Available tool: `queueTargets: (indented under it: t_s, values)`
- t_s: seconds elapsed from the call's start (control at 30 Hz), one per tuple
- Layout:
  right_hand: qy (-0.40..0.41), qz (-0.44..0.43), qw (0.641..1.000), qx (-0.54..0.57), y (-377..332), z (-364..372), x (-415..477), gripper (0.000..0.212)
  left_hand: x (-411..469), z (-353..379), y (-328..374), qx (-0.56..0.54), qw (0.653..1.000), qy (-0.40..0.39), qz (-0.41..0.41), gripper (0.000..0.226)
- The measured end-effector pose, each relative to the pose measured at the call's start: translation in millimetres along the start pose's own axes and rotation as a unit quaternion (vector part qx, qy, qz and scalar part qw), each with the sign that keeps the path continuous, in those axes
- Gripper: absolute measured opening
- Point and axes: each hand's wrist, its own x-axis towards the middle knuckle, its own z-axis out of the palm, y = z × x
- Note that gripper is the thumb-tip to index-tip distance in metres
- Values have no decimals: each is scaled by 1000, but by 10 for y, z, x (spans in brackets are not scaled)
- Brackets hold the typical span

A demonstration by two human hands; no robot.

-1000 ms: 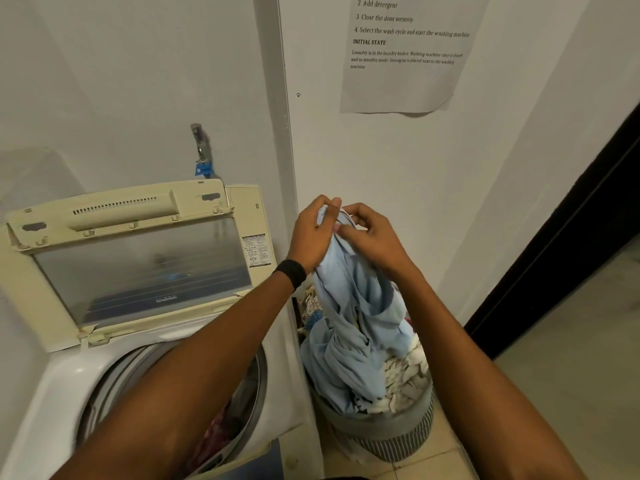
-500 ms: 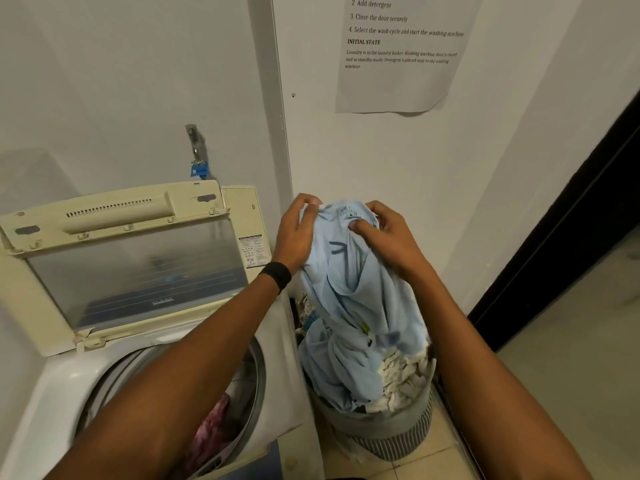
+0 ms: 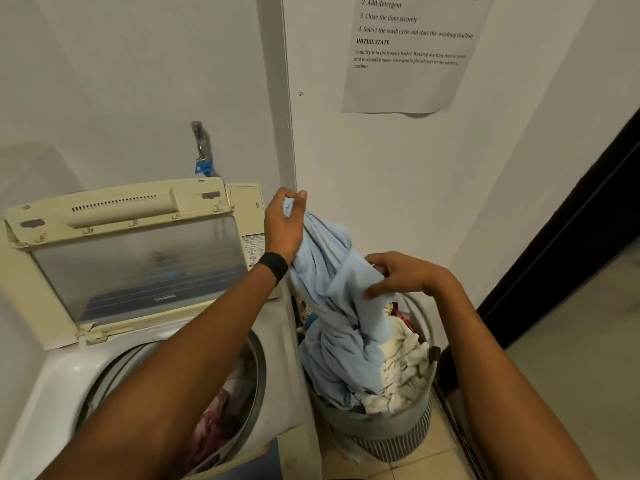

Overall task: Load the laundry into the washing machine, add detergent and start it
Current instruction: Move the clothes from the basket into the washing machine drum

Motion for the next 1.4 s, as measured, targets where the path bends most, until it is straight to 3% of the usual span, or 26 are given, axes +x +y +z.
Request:
queueTargets:
  t_s: [0.1, 0.2, 0.27, 0.4, 0.53, 0.63, 0.7, 0.8, 0.9, 1.0, 1.07, 1.13, 1.23, 1.33, 1.4]
  values:
    - [97, -43, 990, 87, -69, -108, -98, 8, 1, -45, -79, 15, 1000, -7, 8, 18]
    - [245, -103, 934, 239, -240, -127, -60, 12, -71, -12, -125, 13, 998, -53, 13, 15]
    - [291, -127, 920, 229, -360, -84, 54, 13, -146, 73, -82, -12, 996, -91, 15, 21]
    - [257, -157, 934, 192, -555, 61, 239, 18, -296, 261, 71, -45, 979, -197, -7, 33]
    - [190, -160, 947, 206, -530, 80, 237, 25, -314, 233, 46, -13, 988, -151, 8, 23]
    - [118, -141, 967, 174, -485, 68, 182, 44, -341, 263, 20, -8, 992, -125, 6, 29]
    - [124, -128, 974, 141, -448, 21, 153, 43, -355, 288, 3, -5, 994, -110, 4, 28]
    - [149, -82, 978, 124, -288, -177, 23, 20, -305, 224, -52, -3, 996, -89, 6, 32]
    - [164, -52, 981, 87, -128, -359, -128, 22, -284, 168, -130, 20, 994, -104, 24, 27]
    - [278, -90, 951, 97, -153, -384, -109, 16, -286, 209, -84, 9, 994, -104, 20, 11]
    - [333, -130, 924, 134, -289, -332, -25, 11, -274, 252, 1, 6, 994, -108, 17, 33]
    - [335, -160, 915, 158, -452, -240, 74, 8, -293, 311, 107, -14, 990, -138, -2, 39]
    - [329, -172, 906, 205, -623, -93, 190, 9, -393, 408, 243, -70, 979, -192, -15, 29]
    - [309, -134, 905, 261, -592, -75, 188, 14, -364, 374, 227, -40, 988, -148, -2, 27]
    - [232, -113, 914, 313, -472, -112, 126, 27, -276, 266, 138, -34, 995, -93, -13, 31]
